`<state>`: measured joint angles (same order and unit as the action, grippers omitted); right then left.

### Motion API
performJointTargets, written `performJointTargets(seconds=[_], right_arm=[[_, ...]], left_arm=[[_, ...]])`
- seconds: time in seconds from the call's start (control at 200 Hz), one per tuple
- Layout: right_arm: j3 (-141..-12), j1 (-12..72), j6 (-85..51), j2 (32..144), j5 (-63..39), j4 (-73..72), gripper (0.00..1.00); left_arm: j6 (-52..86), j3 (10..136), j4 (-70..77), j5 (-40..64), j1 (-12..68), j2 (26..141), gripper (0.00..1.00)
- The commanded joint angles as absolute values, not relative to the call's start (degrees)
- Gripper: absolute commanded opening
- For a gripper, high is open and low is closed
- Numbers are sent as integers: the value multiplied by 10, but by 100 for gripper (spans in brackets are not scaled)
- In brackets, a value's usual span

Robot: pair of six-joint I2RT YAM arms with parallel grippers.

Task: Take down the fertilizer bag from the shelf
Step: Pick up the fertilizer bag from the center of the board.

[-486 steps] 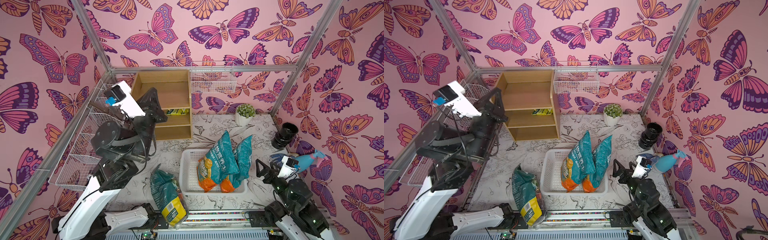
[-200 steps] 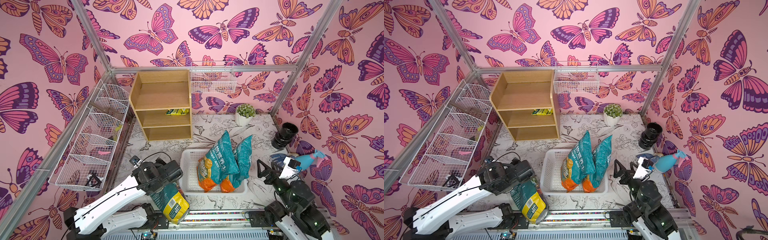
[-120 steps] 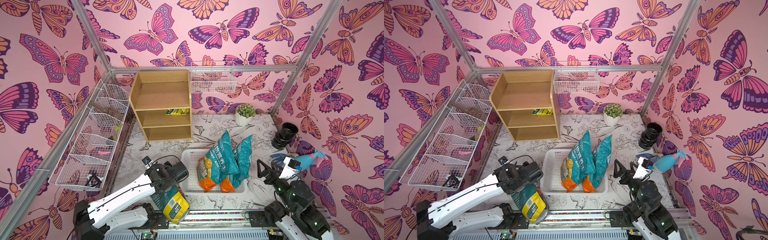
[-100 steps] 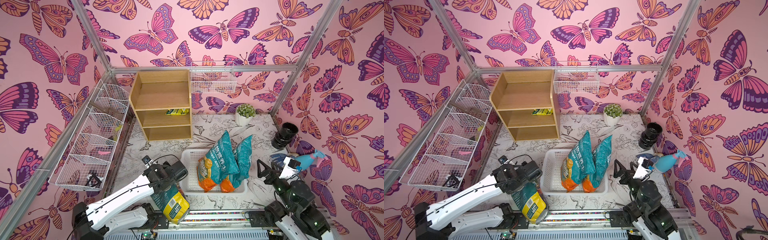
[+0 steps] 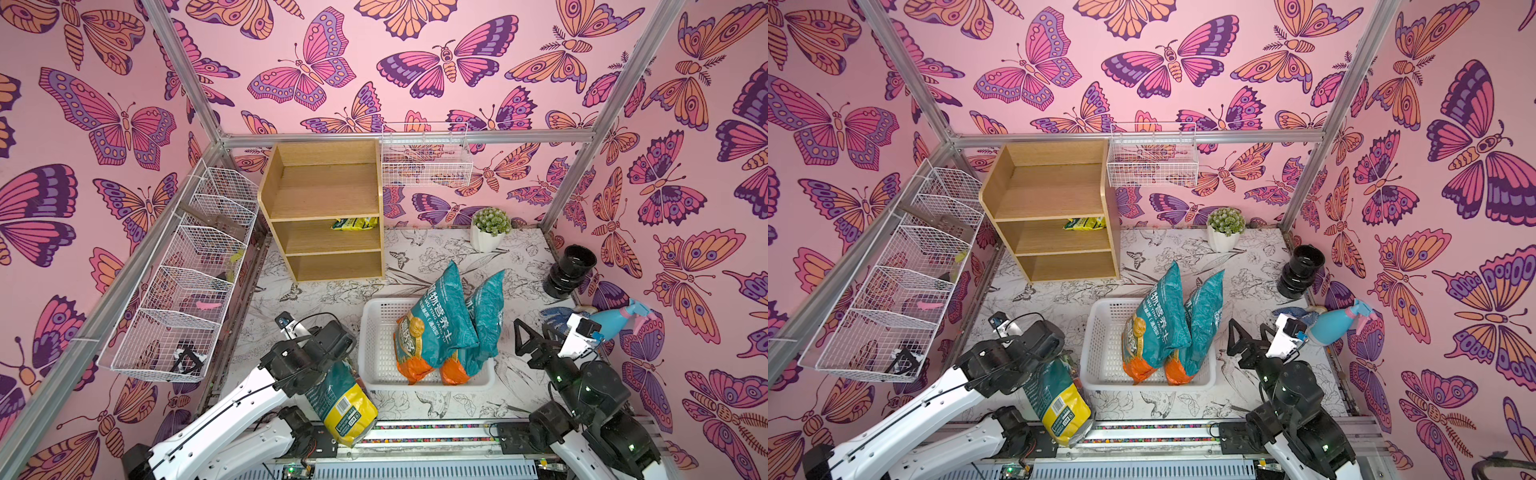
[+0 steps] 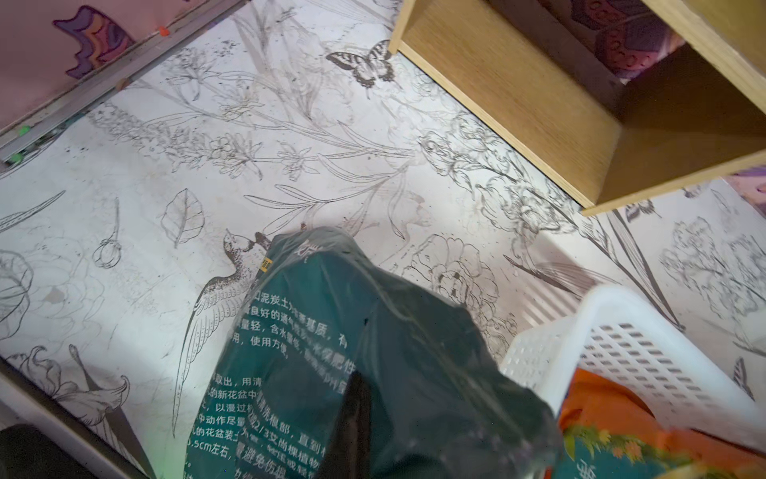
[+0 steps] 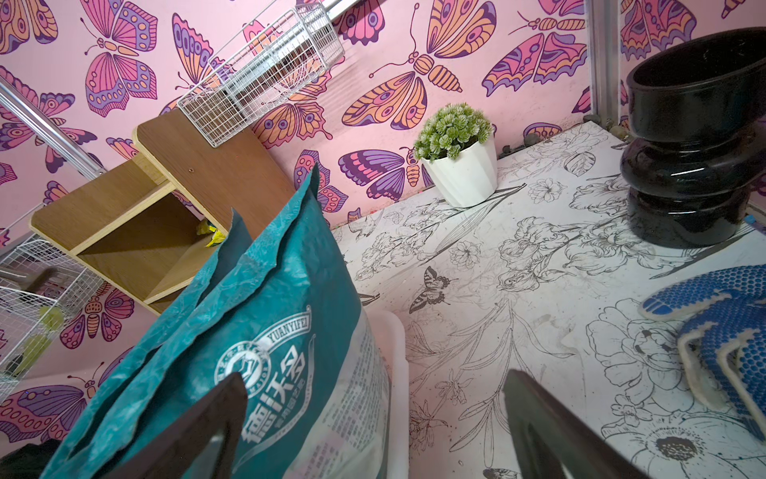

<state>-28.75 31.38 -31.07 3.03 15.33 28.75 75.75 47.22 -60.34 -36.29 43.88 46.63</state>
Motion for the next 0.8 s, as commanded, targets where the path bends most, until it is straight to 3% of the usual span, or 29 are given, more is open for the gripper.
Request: performJointTargets(seconds=[0.0,0.18,0.315,0.621,0.796], right_arm=[[-287,317,-304,26,157,296,99],[-287,317,-303,25,158,294,99],[-286,317,-303,27,157,292,99],[-287,317,-303,27,162,293,99],[-284,317,-303,28,158,288,99]], left_arm=[[618,515,-495,-410,434,417,0],[423,531,-350,-392,434,313,0],[329,589,-330,-408,434,289,0],[252,627,-184,-128,434,369,0],[222,665,-130,-64,436,431,0]])
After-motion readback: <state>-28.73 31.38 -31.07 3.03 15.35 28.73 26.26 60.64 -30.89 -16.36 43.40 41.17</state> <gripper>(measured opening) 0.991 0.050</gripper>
